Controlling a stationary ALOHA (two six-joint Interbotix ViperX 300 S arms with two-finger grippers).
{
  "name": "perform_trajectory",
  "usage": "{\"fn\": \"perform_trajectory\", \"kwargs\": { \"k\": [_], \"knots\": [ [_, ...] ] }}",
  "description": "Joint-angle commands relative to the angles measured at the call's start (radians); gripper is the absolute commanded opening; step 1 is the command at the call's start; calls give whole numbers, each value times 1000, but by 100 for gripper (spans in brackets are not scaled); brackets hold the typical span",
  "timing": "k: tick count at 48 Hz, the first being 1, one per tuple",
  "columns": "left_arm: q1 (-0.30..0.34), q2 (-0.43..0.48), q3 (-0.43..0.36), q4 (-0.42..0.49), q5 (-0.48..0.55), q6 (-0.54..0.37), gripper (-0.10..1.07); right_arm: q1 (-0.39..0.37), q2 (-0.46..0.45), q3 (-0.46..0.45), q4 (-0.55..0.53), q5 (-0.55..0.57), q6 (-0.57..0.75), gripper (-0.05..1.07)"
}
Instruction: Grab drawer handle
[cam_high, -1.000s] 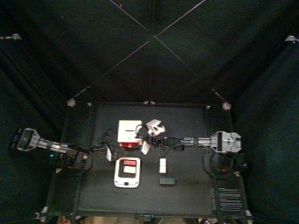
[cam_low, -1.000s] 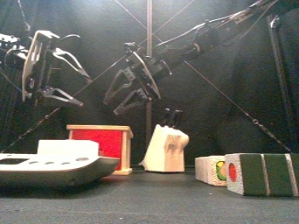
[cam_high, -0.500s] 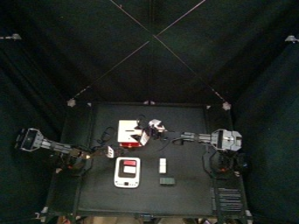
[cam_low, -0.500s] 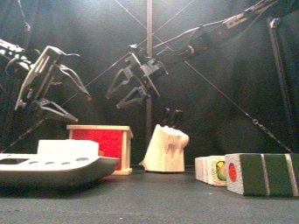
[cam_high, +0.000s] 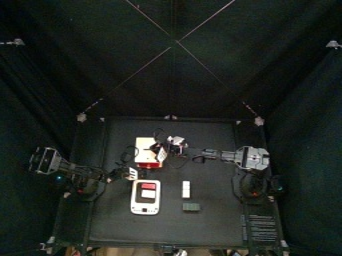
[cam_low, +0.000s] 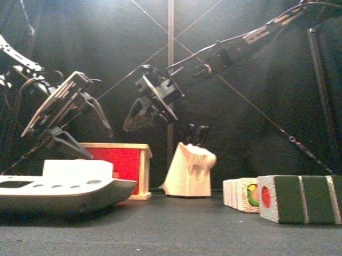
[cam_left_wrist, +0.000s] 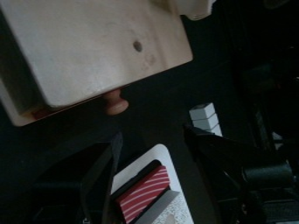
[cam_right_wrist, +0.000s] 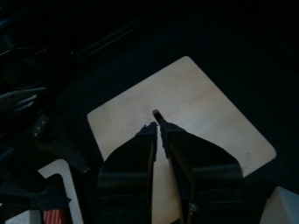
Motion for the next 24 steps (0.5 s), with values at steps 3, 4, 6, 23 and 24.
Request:
{"fn": "perform_trajectory", "kwargs": {
  "k": [3,4,6,23,24],
  "knots": [
    [20,28,-25,-44,-9,3,92,-18,-17,-18,-2,17,2,45],
    [23,31,-26,-51,-11,3,92,-20,-14,-20,-2,20,2,43],
    [28,37,-29,-64,-17,3,92,-23,-8,-23,0,21,2,42],
    [78,66,-58,-104,-18,3,92,-34,31,-43,3,21,3,39],
    [80,67,-58,-104,-17,3,92,-37,34,-46,3,23,3,39]
  ]
}}
